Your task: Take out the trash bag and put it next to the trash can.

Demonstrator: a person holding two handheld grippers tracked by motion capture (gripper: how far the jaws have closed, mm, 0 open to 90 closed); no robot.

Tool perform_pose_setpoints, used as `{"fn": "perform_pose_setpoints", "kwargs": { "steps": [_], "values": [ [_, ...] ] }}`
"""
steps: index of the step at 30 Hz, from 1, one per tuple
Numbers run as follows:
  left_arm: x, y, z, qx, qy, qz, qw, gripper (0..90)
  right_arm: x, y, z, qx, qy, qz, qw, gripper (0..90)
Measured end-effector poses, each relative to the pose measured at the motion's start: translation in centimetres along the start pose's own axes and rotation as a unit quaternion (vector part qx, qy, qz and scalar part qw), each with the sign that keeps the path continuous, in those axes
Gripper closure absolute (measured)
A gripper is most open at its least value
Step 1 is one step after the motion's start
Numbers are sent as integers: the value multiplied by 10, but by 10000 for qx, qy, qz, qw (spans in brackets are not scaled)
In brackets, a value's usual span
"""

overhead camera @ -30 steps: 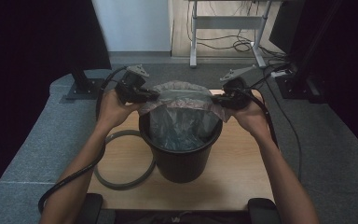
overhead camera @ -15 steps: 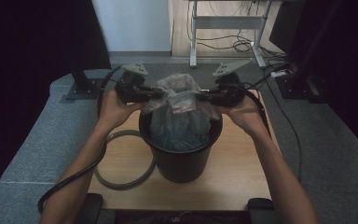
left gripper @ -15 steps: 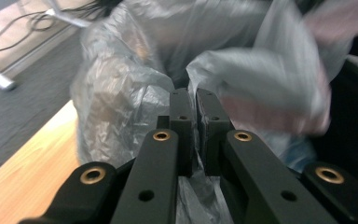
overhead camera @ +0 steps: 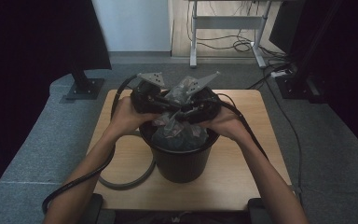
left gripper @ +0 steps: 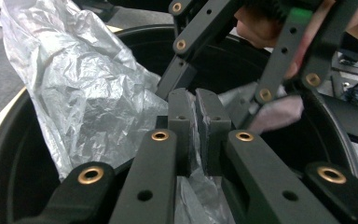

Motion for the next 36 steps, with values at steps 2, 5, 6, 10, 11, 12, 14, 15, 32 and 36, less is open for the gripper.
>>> {"fn": "perform_pose_setpoints", "kwargs": {
  "steps": [2, 5, 6, 10, 11, 12, 14, 15, 32, 36],
  "values": [
    [1, 2, 3, -104, 36, -45, 9999, 843, 1, -4, 2, 66, -14, -113, 9999, 569],
    [2, 4, 3, -179, 88, -60, 9998, 818, 0, -6, 3, 35, -89, -225, 9997, 686],
    [2, 1, 2, -59, 139, -87, 9998, 790, -1, -6, 3, 72, -113, -193, 9997, 740],
    [1, -3, -6, -121, 210, -176, 9996, 517, -2, -8, -1, 105, -67, -266, 9996, 831],
    [0, -4, -9, -97, 215, -161, 9996, 492, -2, -7, -2, 81, -51, -244, 9997, 835],
    [-1, -3, -11, -88, 206, -152, 9996, 460, -1, -6, -3, 66, -21, -195, 9998, 838],
    [-4, -3, -17, -70, 193, -122, 9997, 399, -2, -1, -7, -16, 16, -105, 9999, 841],
    [-5, -5, -21, -16, 206, -108, 9997, 381, -2, 1, -10, -24, 37, -48, 10000, 842],
    [-25, 3, 19, 164, -506, 266, 9982, 404, 18, -4, -15, 78, 307, -31, 9995, 846],
    [-28, -2, 17, 295, -540, 235, 9978, 729, 16, -4, -18, 122, 311, 6, 9994, 765]
  ]
}}
Point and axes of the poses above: each handheld gripper's, and its own axes: z roughly forward along the jaws, x roughly out of its top, y roughly to its right, the point moved 10 cm from there along z, roughly forward along the jaws, and after that the axes turned 9 degrees about x, right-handed, at the moved point
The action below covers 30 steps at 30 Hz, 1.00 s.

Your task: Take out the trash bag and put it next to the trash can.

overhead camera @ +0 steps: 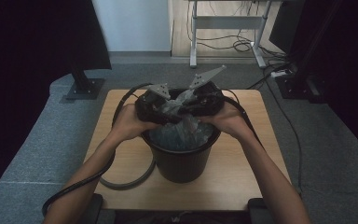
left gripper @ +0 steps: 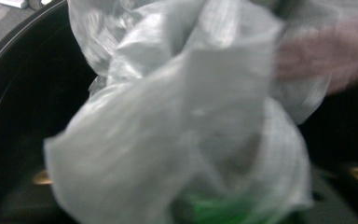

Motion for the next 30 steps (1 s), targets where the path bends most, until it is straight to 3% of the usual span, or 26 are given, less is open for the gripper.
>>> {"fn": "perform_pose_setpoints", "kwargs": {
  "steps": [3, 7, 10, 12, 14, 17, 21, 26, 30],
  "values": [
    [-4, -8, -6, 125, 1, -88, 9999, 794, 1, 0, -10, -29, 105, 35, 9999, 541],
    [-9, -17, -20, 120, 174, -271, 9994, 802, 4, 6, -35, -345, 414, 66, 9985, 260],
    [-12, -19, -32, 1, 291, -350, 9990, 801, 1, 16, -55, -640, 506, 147, 9966, 132],
    [-14, -18, -38, -77, 358, -326, 9988, 800, -6, 23, -64, -774, 404, 195, 9960, 99],
    [-14, -16, -44, -160, 424, -285, 9986, 799, -14, 30, -68, -837, 290, 302, 9956, 3],
    [-12, -11, -50, -322, 508, -200, 9980, 798, -24, 35, -65, -716, 159, 331, 9968, 0],
    [-6, -4, -49, -437, 463, -50, 9980, 795, -28, 33, -47, -362, 53, 264, 9990, 0],
    [2, 0, -36, -331, 225, 59, 9992, 783, -20, 10, -14, 225, -62, -83, 9997, 0],
    [9, 2, -24, -287, 147, 84, 9994, 769, -19, -7, 7, 417, -233, -267, 9985, 7]
  ]
}}
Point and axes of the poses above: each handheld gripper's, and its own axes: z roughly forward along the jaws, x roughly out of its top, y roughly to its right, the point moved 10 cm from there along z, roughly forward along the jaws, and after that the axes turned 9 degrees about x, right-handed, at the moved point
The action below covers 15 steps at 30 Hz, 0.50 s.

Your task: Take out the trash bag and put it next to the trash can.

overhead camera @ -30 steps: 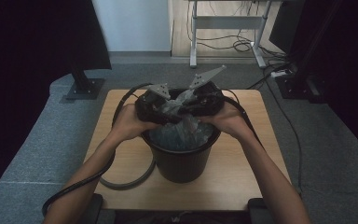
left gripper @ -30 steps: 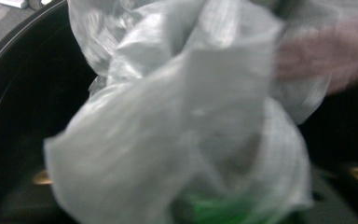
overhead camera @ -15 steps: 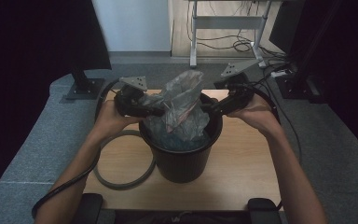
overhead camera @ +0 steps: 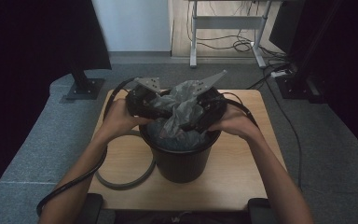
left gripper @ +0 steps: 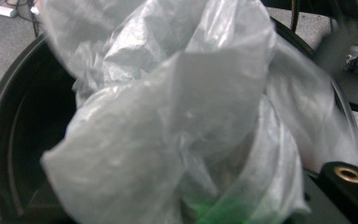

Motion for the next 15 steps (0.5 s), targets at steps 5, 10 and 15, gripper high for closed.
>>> {"fn": "perform_pose_setpoints", "kwargs": {
  "steps": [5, 10, 15],
  "values": [
    [11, 8, 10, -96, -39, 86, 9999, 749, 4, -7, 18, -14, -190, -147, 9997, 117],
    [13, 9, 9, -334, -28, -42, 9994, 699, 1, -4, 18, -301, -295, -254, 9988, 386],
    [15, 6, 0, -524, 261, -327, 9977, 536, -2, -4, 13, -309, -321, -316, 9985, 594]
  ]
}}
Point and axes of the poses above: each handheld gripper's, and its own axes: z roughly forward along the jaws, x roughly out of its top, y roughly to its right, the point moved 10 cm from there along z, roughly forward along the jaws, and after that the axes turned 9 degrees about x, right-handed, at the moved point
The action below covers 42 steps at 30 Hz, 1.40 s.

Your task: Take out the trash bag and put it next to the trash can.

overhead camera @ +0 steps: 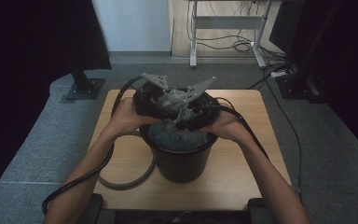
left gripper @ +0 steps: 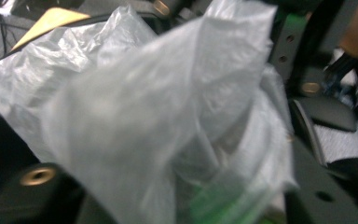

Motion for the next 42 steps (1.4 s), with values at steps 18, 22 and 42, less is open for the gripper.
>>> {"fn": "perform_pose_setpoints", "kwargs": {
  "steps": [18, 22, 42],
  "values": [
    [-28, -17, -27, 452, 7, -69, 9990, 375, -11, 18, -43, -436, 399, 526, 9969, 806],
    [-39, -26, -24, 579, -109, -178, 9981, 512, -13, 17, -54, -402, 534, 554, 9962, 806],
    [7, 2, 11, 229, 104, 308, 9992, 835, 6, 0, -3, 229, 406, 440, 9979, 420]
  ]
}}
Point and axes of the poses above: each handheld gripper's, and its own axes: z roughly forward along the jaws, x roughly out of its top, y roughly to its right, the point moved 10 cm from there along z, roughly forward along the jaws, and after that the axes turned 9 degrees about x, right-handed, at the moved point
